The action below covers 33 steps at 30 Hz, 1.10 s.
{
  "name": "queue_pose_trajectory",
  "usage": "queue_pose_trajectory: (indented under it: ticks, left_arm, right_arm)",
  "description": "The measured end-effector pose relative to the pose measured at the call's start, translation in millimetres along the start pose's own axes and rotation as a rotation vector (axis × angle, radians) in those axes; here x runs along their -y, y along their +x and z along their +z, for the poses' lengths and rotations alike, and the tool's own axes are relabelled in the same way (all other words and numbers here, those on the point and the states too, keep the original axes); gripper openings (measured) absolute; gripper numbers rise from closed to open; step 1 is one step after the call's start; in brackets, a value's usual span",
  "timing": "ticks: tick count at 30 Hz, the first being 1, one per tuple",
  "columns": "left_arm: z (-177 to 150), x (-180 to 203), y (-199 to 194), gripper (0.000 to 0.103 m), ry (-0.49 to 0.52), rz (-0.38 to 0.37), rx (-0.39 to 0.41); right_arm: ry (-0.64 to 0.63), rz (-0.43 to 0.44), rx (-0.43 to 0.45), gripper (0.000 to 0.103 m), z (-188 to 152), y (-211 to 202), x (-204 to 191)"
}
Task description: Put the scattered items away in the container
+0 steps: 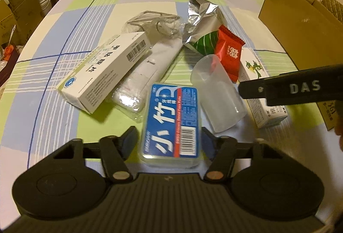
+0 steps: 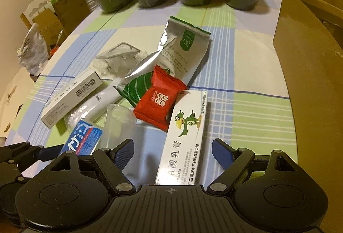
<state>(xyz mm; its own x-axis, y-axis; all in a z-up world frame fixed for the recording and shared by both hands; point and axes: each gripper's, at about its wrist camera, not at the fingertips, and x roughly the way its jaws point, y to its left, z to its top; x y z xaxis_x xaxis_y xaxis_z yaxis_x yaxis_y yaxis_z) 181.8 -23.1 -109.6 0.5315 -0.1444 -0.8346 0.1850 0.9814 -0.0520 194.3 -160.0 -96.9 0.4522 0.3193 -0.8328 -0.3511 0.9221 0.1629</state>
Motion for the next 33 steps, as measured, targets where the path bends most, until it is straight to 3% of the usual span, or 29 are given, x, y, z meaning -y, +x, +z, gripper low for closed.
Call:
queue_pose_trajectory:
  ticks: [8,9,10,18,20,21,33]
  left_arm:
    - [-0.6,-2.7,0.6,0.055,0.002,-0.008,0.012]
    - [-0.1,-3.1,1.1,0.055,-0.002,-0.009,0.014]
    - [0.3,-3.6,1.5,0.055,-0.006,-0.011,0.017]
    - [5.9,-3.6,4.0,0.056,-0.014,-0.022,0.036]
    - [6.3,-2.8,5.7,0.056,-0.013,-0.024,0.034]
    - [6.3,-2.7,6.4,0.056,-0.015,-0.025,0.032]
    - [1.0,2.4,-10.1,0.052,-0.005,-0.007,0.016]
  right_arm:
    - [0.039,-0.032,0.004,0.085,5.8,6.7,5.2]
    - [0.039,-0.033,0.004,0.078,6.5,7.8,4.8]
    - [0.036,-0.032,0.000,0.065,7.0,9.4,4.1]
    - [0.036,-0.043,-0.021,0.064,6.5,17.5,3.4]
    - [0.035,-0.044,-0.025,0.050,6.1,18.0,2.9]
    - [0.032,-0.050,-0.028,0.048,5.9,18.1,2.6]
    - [0.049,-0.046,-0.007,0.042,-2.4,2.0,5.9]
